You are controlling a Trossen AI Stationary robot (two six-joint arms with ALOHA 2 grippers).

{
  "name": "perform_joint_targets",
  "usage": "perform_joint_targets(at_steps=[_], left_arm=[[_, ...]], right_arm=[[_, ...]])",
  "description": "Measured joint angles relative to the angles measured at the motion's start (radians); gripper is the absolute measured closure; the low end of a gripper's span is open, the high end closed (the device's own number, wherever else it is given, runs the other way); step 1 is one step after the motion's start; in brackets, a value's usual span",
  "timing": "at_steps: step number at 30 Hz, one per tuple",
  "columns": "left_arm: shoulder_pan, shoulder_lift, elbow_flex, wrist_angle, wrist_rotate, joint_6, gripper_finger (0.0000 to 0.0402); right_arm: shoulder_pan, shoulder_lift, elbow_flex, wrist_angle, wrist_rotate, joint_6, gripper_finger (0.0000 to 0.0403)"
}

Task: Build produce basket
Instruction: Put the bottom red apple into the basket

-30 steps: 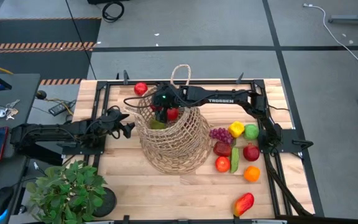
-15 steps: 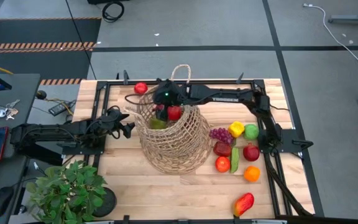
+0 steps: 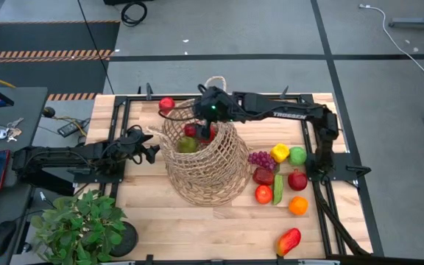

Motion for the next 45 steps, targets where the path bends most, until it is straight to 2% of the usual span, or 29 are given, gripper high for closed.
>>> perform_joint_targets(at_steps=[8,17,24,31,37,45], left_arm=[[0.000,0.000,0.000,0.000,0.000,0.000,0.0044],[0.000,0.000,0.000,0.000,0.000,0.000,0.0044],[0.000,0.000,0.000,0.000,0.000,0.000,0.0044],[0.000,0.000,0.000,0.000,0.000,0.000,0.0044],[0.000,0.000,0.000,0.000,0.000,0.000,0.0044],[0.000,0.000,0.000,0.000,0.000,0.000,0.0044]], right_arm=[[0.079,-0.037,0.000,-0.204,0.149,0.053,0.0027],[0.195,-0.056,-0.001,-0.353,0.413,0.111,0.0028],[0.264,-0.086,-0.001,-0.460,0.513,0.206,0.0028],[0.324,-0.090,-0.011,-0.592,0.571,0.344,0.0028],[0.372,-0.130,-0.143,-0.600,0.614,0.420,0.0028],[0.394,-0.265,-0.436,-0.527,0.664,0.543,0.0028]])
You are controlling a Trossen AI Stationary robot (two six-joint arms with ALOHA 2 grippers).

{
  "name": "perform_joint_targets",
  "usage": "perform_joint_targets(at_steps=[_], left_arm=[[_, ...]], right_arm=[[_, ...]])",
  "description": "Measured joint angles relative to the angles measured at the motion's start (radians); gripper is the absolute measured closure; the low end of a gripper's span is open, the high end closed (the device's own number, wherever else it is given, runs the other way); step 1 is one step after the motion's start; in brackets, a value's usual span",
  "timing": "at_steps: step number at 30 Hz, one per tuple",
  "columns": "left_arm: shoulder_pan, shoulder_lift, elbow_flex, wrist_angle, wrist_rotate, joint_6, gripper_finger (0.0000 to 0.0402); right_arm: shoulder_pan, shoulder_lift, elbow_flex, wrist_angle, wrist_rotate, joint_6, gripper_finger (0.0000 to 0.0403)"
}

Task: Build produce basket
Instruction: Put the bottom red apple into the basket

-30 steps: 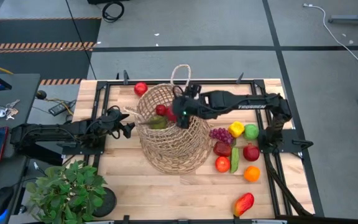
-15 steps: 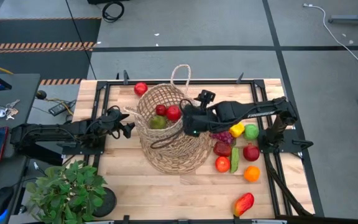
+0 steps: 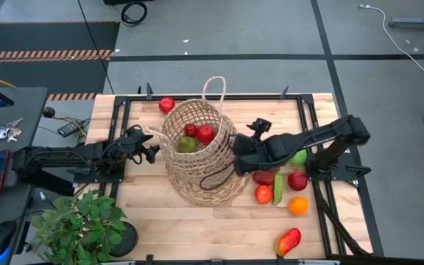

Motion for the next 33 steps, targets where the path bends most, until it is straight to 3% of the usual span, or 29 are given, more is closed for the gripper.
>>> perform_joint_targets(at_steps=[12,19,25,33], left_arm=[[0.000,0.000,0.000,0.000,0.000,0.000,0.0044],[0.000,0.000,0.000,0.000,0.000,0.000,0.0044],[0.000,0.000,0.000,0.000,0.000,0.000,0.0044],[0.000,0.000,0.000,0.000,0.000,0.000,0.0044]], right_arm=[[-0.036,-0.332,-0.491,0.433,-0.005,-0.031,0.0028],[-0.066,-0.456,-0.685,0.619,-0.134,-0.033,0.0028],[-0.066,-0.499,-0.778,0.717,-0.185,-0.031,0.0028],[-0.077,-0.502,-0.785,0.755,-0.215,-0.031,0.0028]])
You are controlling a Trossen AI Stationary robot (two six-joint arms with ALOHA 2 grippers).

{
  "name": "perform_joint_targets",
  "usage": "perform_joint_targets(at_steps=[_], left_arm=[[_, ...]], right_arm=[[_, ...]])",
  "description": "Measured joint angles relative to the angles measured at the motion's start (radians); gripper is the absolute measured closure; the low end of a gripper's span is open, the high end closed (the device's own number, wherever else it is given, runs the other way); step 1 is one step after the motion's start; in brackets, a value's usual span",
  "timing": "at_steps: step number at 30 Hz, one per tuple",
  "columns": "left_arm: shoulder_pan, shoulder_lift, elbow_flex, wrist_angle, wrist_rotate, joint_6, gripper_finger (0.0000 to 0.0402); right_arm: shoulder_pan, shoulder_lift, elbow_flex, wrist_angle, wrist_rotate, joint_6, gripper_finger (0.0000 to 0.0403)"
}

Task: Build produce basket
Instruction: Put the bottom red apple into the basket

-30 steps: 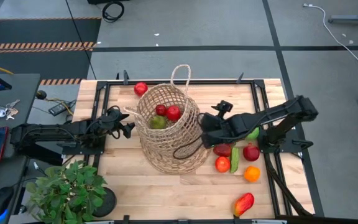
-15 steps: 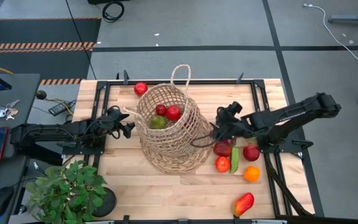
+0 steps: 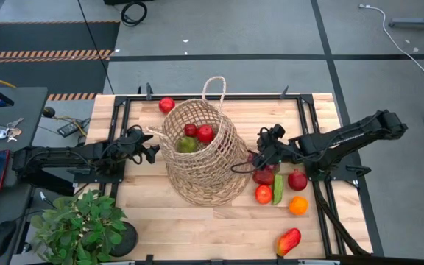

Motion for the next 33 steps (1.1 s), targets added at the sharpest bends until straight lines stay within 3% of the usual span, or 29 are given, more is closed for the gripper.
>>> perform_joint_targets(at_steps=[6,16,23,33], left_arm=[[0.000,0.000,0.000,0.000,0.000,0.007,0.0044],[0.000,0.000,0.000,0.001,-0.001,0.210,0.0044],[0.000,0.000,0.000,0.001,0.000,0.217,0.0044],[0.000,0.000,0.000,0.001,0.000,0.216,0.0044]], right_arm=[[-0.026,0.001,0.000,-0.003,-0.041,0.001,0.0028],[-0.037,0.076,0.000,-0.021,-0.180,0.027,0.0028],[-0.037,0.154,0.000,-0.021,-0.305,0.048,0.0029],[0.005,0.158,0.000,-0.002,-0.498,0.058,0.0052]])
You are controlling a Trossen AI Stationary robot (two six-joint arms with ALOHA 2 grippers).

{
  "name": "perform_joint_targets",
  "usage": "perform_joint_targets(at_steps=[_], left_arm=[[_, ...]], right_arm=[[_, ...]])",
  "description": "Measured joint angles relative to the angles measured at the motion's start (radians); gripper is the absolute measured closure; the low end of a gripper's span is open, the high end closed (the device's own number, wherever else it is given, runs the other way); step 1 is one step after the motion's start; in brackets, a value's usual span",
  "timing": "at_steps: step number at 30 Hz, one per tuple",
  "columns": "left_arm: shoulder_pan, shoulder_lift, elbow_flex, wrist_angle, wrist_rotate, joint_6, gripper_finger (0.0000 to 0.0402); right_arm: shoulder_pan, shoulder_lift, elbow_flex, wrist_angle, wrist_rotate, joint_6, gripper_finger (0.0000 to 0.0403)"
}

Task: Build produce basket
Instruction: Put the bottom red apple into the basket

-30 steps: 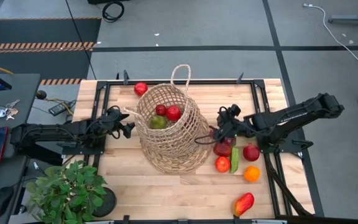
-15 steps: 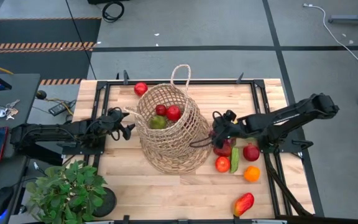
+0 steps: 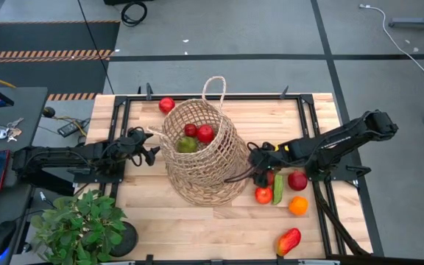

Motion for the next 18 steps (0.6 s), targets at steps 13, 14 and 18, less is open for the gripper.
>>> perform_joint_targets(at_steps=[13,14,18], left_arm=[[0.000,0.000,0.000,0.000,0.000,0.000,0.0044],[0.000,0.000,0.000,0.000,0.000,0.000,0.0044],[0.000,0.000,0.000,0.000,0.000,0.000,0.0044]], right_arm=[[0.156,-0.001,0.069,-0.056,-0.041,-0.016,0.0053],[0.177,-0.001,0.070,-0.050,-0.040,-0.008,0.0053],[0.256,0.002,0.070,-0.063,-0.042,0.049,0.0053]])
